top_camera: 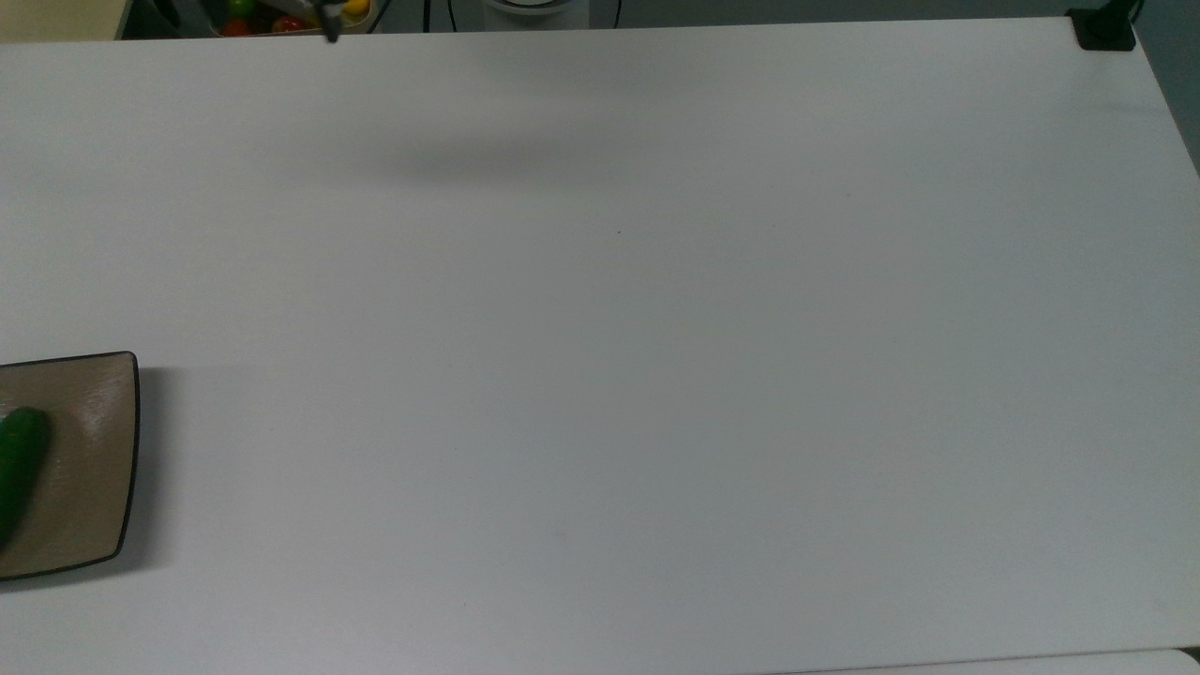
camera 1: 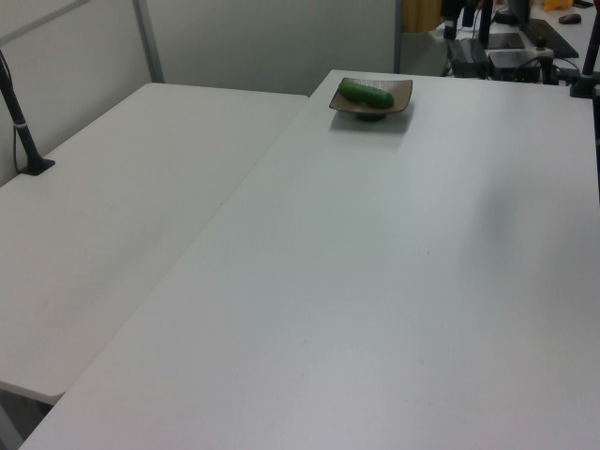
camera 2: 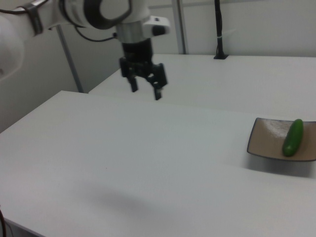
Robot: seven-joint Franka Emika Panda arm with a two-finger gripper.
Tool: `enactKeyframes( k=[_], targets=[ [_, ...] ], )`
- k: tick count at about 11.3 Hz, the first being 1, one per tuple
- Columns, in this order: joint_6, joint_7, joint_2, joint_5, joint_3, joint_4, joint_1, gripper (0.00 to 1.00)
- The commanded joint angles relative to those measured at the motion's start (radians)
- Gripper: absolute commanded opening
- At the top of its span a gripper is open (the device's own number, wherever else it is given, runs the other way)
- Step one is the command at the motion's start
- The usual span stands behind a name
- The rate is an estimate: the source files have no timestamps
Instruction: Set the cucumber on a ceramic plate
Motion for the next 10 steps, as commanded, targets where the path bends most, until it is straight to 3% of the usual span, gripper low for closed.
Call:
enactKeyframes(
  k=[1, 3, 5, 10],
  targets=[
    [-0.013, 0.058, -0.128, 0.007, -0.002, -0.168, 0.114, 1.0],
    [-0.004, 0.059, -0.126, 0.007, -0.002, -0.198, 0.177, 1.0],
    [0.009, 0.056, -0.136, 0.009, 0.0, -0.226, 0.192, 1.0],
    [0.273, 0.039, -0.14, 0.011, 0.003, -0.283, 0.185, 1.0]
  ],
)
